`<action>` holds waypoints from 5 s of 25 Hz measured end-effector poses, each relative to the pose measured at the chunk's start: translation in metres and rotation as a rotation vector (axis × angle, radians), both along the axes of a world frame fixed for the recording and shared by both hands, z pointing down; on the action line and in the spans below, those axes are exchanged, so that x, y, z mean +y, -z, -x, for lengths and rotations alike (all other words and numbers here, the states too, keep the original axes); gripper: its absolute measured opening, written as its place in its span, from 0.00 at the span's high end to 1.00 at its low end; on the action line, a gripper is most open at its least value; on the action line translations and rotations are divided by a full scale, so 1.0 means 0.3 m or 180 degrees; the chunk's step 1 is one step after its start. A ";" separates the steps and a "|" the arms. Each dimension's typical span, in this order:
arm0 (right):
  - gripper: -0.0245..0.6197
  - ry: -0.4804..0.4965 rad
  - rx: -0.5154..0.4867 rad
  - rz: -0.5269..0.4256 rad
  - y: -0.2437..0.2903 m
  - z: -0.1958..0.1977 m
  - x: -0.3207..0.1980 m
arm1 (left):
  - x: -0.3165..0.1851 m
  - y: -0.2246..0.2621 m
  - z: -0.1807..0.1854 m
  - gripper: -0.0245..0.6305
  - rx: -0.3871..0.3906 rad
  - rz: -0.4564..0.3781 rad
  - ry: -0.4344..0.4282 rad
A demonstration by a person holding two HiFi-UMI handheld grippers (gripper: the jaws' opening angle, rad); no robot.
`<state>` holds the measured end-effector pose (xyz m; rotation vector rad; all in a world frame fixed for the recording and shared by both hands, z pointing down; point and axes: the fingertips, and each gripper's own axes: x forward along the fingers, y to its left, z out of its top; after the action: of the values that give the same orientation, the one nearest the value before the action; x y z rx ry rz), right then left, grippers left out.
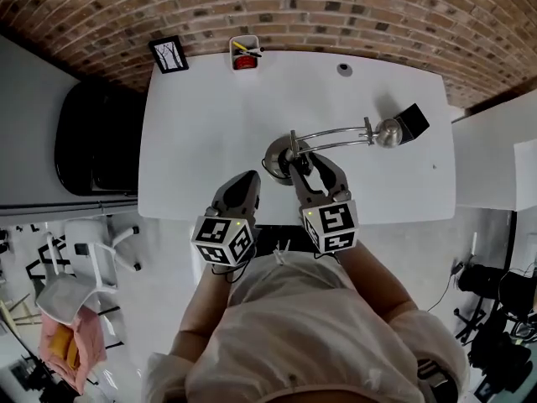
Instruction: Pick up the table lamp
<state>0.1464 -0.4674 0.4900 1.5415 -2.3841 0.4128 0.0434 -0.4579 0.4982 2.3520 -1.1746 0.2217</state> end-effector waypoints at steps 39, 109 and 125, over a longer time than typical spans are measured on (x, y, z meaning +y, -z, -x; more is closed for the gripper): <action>0.92 -0.0653 0.0527 -0.0152 -0.078 0.069 -0.276 | -0.058 -0.636 -0.099 0.61 0.0874 0.2089 -0.0538; 0.92 -0.0270 0.0609 -0.0760 0.720 -0.004 -0.544 | -0.517 0.116 -0.251 0.74 0.2284 0.1767 -0.0631; 0.92 -0.0233 0.0638 -0.0646 0.665 0.017 -0.512 | -0.473 0.062 -0.239 0.74 0.2252 0.1911 -0.0622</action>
<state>0.1412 -0.6211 0.2905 1.6723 -2.2766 0.0272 0.1150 -0.5997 0.4795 1.7647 -0.4480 -0.1698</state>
